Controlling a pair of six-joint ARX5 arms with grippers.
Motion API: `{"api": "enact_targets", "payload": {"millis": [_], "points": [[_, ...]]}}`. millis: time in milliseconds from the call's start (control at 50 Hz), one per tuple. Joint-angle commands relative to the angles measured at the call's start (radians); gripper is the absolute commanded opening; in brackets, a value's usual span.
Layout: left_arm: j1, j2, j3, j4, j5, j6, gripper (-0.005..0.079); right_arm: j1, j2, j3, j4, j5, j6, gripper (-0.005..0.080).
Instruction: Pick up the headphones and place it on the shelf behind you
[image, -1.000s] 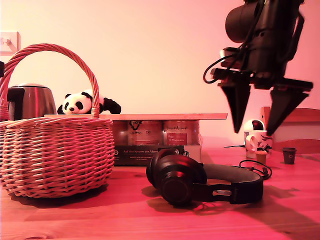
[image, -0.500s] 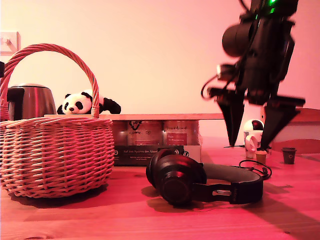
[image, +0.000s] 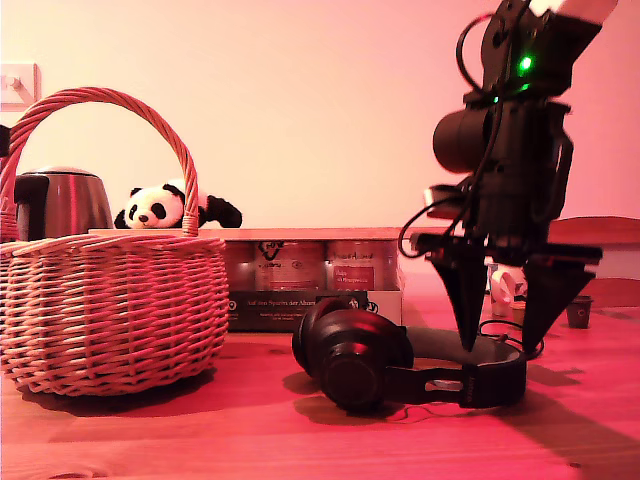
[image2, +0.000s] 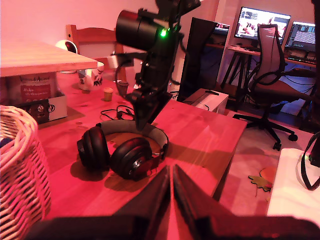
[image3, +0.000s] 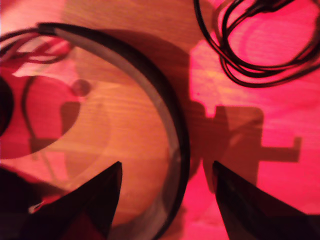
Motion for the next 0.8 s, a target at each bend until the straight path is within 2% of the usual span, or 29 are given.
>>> {"api": "enact_targets", "payload": {"millis": [0,300,560,780], "points": [[-0.002,-0.01,-0.031,0.008,0.001,0.005,-0.0019,-0.004,0.027,0.01,0.003,0.004,-0.007,0.0508],[-0.002,-0.01,-0.031,0.009,0.001,0.005,-0.0019,-0.01,0.039,0.01,0.018,0.028,-0.008,0.0507],[-0.002,-0.01,-0.031,0.009,0.001,0.005,-0.0019,-0.016,0.039,0.01,-0.002,0.028,-0.008,0.0448],[-0.002,-0.01,-0.031,0.009,0.001,0.005,-0.0019,-0.014,0.039,0.01,-0.004,0.026,-0.008,0.0321]]}}
